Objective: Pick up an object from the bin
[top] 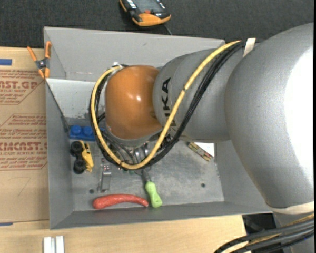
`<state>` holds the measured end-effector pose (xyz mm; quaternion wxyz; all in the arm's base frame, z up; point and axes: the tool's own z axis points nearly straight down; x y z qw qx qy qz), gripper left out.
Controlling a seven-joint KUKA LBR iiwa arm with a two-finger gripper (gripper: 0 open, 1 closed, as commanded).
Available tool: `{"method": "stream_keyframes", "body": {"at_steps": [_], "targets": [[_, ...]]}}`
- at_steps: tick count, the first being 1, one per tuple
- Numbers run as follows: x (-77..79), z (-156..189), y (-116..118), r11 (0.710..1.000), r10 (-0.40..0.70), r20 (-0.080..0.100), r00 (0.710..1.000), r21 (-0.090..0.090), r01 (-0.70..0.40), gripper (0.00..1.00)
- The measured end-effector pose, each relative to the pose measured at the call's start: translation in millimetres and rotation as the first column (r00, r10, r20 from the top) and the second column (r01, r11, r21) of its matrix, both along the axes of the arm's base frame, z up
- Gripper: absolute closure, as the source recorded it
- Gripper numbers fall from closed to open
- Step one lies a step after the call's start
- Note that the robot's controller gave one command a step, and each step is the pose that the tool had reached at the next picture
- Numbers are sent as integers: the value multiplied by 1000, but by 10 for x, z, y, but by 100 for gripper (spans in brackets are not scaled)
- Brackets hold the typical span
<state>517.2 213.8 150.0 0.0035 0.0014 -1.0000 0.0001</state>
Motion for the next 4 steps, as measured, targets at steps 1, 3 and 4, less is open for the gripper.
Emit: {"method": "stream_keyframes", "body": {"at_steps": [1, 3, 4], "targets": [[23, 45, -12, 1000, -2, 7, 1000, 2, 2, 0], [-377, -143, -265, 984, 178, 10, 984, 2, -178, 0], [-391, -514, -314, 995, 99, 5, 995, 3, -99, 0]]}}
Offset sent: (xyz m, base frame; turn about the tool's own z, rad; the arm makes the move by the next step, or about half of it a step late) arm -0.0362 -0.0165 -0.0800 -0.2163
